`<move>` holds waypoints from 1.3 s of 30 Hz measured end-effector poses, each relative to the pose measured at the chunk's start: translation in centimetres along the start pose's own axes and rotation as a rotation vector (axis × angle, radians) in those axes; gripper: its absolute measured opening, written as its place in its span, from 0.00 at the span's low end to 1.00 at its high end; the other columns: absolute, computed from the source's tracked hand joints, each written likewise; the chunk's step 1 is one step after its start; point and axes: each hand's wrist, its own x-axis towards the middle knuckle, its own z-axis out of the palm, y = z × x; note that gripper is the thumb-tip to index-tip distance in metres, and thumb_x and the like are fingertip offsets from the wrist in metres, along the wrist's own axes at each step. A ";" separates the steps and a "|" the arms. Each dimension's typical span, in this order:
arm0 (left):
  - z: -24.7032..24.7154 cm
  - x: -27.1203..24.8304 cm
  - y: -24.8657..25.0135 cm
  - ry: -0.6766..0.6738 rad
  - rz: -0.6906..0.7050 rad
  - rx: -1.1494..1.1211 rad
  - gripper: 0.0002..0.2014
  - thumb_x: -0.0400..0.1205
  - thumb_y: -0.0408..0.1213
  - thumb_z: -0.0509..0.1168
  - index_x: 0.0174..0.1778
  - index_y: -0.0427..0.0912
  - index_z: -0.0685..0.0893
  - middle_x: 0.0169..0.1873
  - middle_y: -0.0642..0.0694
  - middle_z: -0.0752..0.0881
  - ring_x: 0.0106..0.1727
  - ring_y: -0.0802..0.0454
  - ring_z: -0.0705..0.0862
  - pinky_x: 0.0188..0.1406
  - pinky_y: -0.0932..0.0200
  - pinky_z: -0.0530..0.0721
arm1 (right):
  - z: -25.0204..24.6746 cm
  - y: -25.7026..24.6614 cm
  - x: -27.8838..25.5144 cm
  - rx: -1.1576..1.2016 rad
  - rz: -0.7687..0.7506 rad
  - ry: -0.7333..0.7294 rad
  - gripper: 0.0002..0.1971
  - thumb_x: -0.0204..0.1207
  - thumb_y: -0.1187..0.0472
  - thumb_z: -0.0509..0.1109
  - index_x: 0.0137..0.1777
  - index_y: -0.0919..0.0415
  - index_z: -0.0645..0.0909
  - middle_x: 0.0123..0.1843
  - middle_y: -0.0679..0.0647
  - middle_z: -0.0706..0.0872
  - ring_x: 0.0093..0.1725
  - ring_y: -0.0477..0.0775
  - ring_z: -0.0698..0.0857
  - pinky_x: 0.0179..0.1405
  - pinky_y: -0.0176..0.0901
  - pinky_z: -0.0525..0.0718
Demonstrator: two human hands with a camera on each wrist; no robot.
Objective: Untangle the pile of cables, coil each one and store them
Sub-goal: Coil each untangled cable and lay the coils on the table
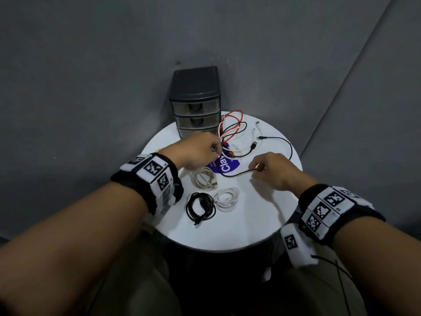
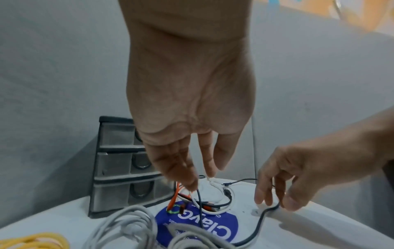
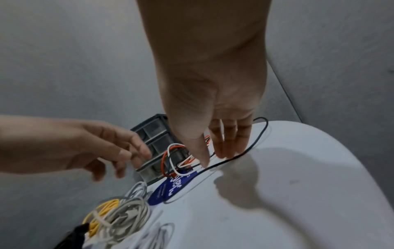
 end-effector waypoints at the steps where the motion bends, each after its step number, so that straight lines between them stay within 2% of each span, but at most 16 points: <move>1: -0.2 0.6 0.1 -0.015 -0.004 -0.003 0.09 0.85 0.36 0.66 0.58 0.49 0.87 0.41 0.59 0.79 0.39 0.63 0.77 0.32 0.68 0.70 | -0.2 0.3 0.5 -0.078 -0.007 0.009 0.13 0.79 0.61 0.74 0.63 0.53 0.86 0.59 0.54 0.86 0.59 0.57 0.85 0.53 0.41 0.77; 3: -0.2 1.7 0.4 -0.077 -0.010 -0.002 0.14 0.85 0.36 0.66 0.66 0.48 0.87 0.49 0.54 0.80 0.46 0.56 0.79 0.38 0.66 0.72 | -0.2 0.8 1.3 -0.189 -0.016 -0.002 0.17 0.80 0.64 0.71 0.68 0.52 0.85 0.62 0.55 0.81 0.65 0.60 0.81 0.55 0.43 0.75; 5: 0.1 2.6 0.6 -0.137 -0.031 0.024 0.19 0.86 0.36 0.66 0.73 0.50 0.83 0.56 0.50 0.79 0.53 0.53 0.79 0.44 0.62 0.73 | 0.0 1.1 1.7 -0.263 -0.028 -0.035 0.16 0.81 0.65 0.68 0.66 0.52 0.85 0.56 0.54 0.76 0.62 0.61 0.81 0.53 0.43 0.74; 9: 1.1 4.4 0.6 -0.193 -0.042 0.098 0.26 0.85 0.36 0.66 0.81 0.49 0.76 0.74 0.43 0.79 0.70 0.45 0.79 0.57 0.63 0.71 | 0.1 1.4 2.0 -0.292 -0.035 0.025 0.09 0.78 0.66 0.70 0.54 0.53 0.87 0.51 0.52 0.76 0.53 0.60 0.82 0.45 0.42 0.73; 13: 1.0 6.0 1.2 -0.197 -0.076 0.060 0.18 0.86 0.34 0.65 0.72 0.40 0.85 0.65 0.42 0.87 0.59 0.46 0.83 0.48 0.60 0.76 | 0.0 0.3 2.4 -0.419 -0.052 -0.024 0.05 0.78 0.63 0.71 0.52 0.58 0.86 0.53 0.56 0.78 0.47 0.60 0.81 0.43 0.42 0.73; 16: 0.9 6.5 1.6 -0.129 -0.048 0.041 0.17 0.86 0.28 0.62 0.67 0.40 0.89 0.64 0.43 0.88 0.60 0.46 0.84 0.50 0.60 0.77 | -0.3 -0.2 3.1 -0.430 -0.010 -0.045 0.06 0.77 0.64 0.72 0.53 0.59 0.85 0.54 0.58 0.81 0.44 0.59 0.78 0.43 0.44 0.74; 18: 0.5 6.6 1.6 0.014 0.008 0.001 0.17 0.83 0.25 0.63 0.64 0.42 0.91 0.60 0.45 0.90 0.60 0.48 0.85 0.53 0.62 0.77 | -0.6 -0.6 3.6 -0.435 0.008 -0.095 0.08 0.75 0.65 0.73 0.53 0.60 0.86 0.53 0.58 0.86 0.46 0.60 0.82 0.44 0.44 0.78; 22: -1.4 6.2 1.5 0.388 0.213 -0.153 0.14 0.75 0.23 0.71 0.47 0.47 0.92 0.39 0.56 0.87 0.43 0.53 0.85 0.48 0.55 0.84 | -2.9 -0.8 4.3 -0.415 0.024 -0.143 0.08 0.73 0.61 0.76 0.52 0.58 0.85 0.52 0.58 0.88 0.48 0.59 0.85 0.45 0.43 0.82; 24: -2.4 6.0 1.7 0.537 0.297 -0.128 0.10 0.74 0.28 0.74 0.43 0.49 0.90 0.35 0.58 0.85 0.41 0.53 0.83 0.47 0.59 0.79 | -4.4 0.0 4.2 -0.322 0.013 -0.141 0.05 0.72 0.57 0.77 0.43 0.55 0.85 0.48 0.55 0.88 0.50 0.58 0.85 0.50 0.45 0.85; 27: -3.7 5.8 2.2 0.672 0.325 -0.132 0.07 0.75 0.31 0.74 0.43 0.48 0.90 0.35 0.55 0.86 0.40 0.55 0.83 0.43 0.64 0.77 | -6.0 1.1 3.8 -0.091 -0.034 -0.053 0.08 0.76 0.60 0.74 0.36 0.53 0.80 0.39 0.50 0.88 0.45 0.57 0.84 0.46 0.45 0.81; 30: -5.0 6.1 3.1 0.732 0.338 -0.264 0.04 0.76 0.32 0.74 0.44 0.45 0.90 0.35 0.52 0.87 0.36 0.58 0.83 0.39 0.62 0.82 | -7.3 0.2 4.1 0.286 -0.069 0.202 0.09 0.81 0.65 0.69 0.41 0.54 0.79 0.33 0.54 0.87 0.35 0.57 0.84 0.42 0.46 0.83; 32: -5.8 6.3 4.1 0.749 0.369 -0.327 0.02 0.77 0.33 0.74 0.43 0.44 0.90 0.35 0.51 0.87 0.35 0.57 0.81 0.38 0.61 0.81 | -8.1 -1.1 4.7 0.447 -0.081 0.347 0.06 0.81 0.64 0.71 0.48 0.53 0.77 0.37 0.56 0.83 0.34 0.56 0.78 0.39 0.53 0.85; 33: -6.2 6.3 4.7 0.761 0.394 -0.319 0.02 0.78 0.33 0.73 0.43 0.44 0.89 0.35 0.49 0.87 0.35 0.54 0.81 0.38 0.60 0.80 | -8.5 -1.7 4.9 0.476 -0.083 0.387 0.10 0.80 0.63 0.73 0.55 0.51 0.76 0.39 0.55 0.82 0.34 0.53 0.77 0.35 0.48 0.83; 36: -7.1 5.7 6.3 0.729 0.512 -0.287 0.02 0.78 0.33 0.72 0.44 0.42 0.89 0.36 0.49 0.86 0.36 0.54 0.80 0.37 0.62 0.77 | -9.9 -3.4 4.8 0.549 -0.233 0.348 0.33 0.79 0.61 0.77 0.77 0.40 0.64 0.40 0.53 0.79 0.34 0.48 0.77 0.33 0.41 0.78; 38: -7.7 5.3 7.0 0.686 0.595 -0.292 0.03 0.78 0.32 0.71 0.45 0.41 0.89 0.37 0.52 0.86 0.37 0.57 0.80 0.39 0.65 0.75 | -10.4 -4.5 4.6 0.547 -0.385 0.282 0.27 0.80 0.59 0.74 0.74 0.39 0.69 0.41 0.63 0.80 0.36 0.49 0.81 0.31 0.44 0.79; 39: -8.0 5.2 7.2 0.667 0.620 -0.315 0.04 0.79 0.31 0.71 0.47 0.41 0.89 0.38 0.52 0.85 0.38 0.57 0.81 0.39 0.66 0.74 | -10.6 -5.1 4.4 0.522 -0.427 0.283 0.17 0.83 0.61 0.72 0.68 0.47 0.75 0.40 0.65 0.81 0.35 0.44 0.82 0.30 0.40 0.79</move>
